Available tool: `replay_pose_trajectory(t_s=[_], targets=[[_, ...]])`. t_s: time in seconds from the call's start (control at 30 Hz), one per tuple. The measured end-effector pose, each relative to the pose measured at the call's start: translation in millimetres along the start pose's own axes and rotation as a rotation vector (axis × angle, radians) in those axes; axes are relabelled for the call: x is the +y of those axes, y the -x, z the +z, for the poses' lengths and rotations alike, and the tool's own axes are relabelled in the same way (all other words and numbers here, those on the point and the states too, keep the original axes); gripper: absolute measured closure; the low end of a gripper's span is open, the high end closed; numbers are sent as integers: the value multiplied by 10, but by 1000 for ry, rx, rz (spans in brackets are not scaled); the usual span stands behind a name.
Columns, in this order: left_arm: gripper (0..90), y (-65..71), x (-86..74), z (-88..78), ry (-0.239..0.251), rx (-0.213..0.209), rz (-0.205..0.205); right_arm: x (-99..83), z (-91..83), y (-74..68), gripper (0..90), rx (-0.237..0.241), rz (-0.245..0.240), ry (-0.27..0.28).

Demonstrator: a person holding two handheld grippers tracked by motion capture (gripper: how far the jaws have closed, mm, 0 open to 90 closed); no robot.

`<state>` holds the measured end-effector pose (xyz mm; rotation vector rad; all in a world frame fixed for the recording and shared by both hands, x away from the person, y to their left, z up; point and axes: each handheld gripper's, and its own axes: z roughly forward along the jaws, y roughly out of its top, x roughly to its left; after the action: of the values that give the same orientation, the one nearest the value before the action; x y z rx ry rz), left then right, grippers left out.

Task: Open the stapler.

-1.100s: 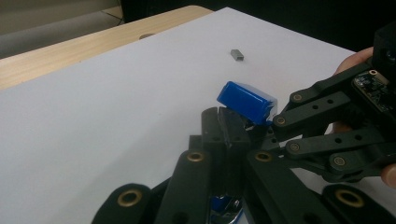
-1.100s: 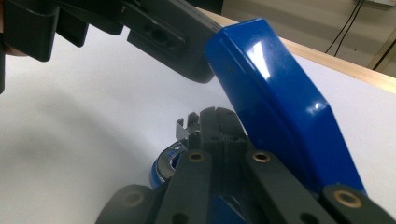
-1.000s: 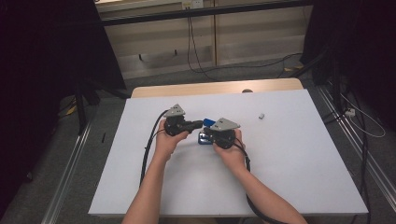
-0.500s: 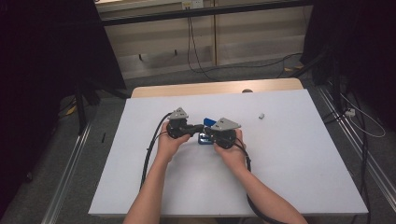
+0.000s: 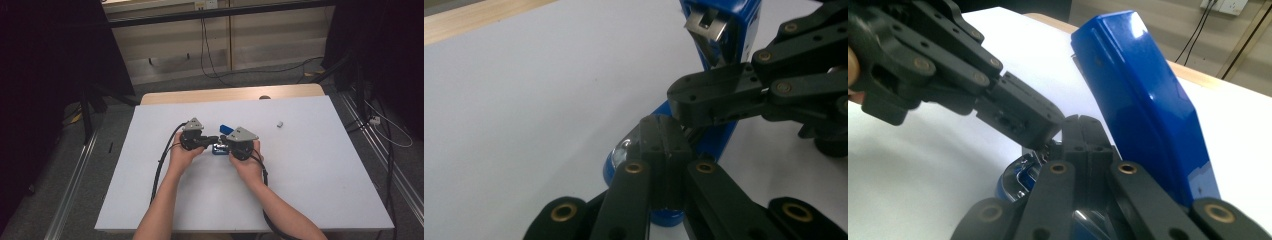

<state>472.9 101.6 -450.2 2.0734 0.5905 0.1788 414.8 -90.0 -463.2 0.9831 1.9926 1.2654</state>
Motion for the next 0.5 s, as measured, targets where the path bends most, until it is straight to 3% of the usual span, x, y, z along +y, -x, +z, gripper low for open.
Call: replay_pose_trajectory(t_s=[0.07,0.33,0.5], targets=[[900,-7,-17,1,6,-3,-12,4,0,-6,900,-11,-9,-4],[900,0,-26,3,11,3,16,47,-28,36,900,-43,4,5],[900,0,-39,3,21,0,19,64,-45,28,900,-55,-22,-6]])
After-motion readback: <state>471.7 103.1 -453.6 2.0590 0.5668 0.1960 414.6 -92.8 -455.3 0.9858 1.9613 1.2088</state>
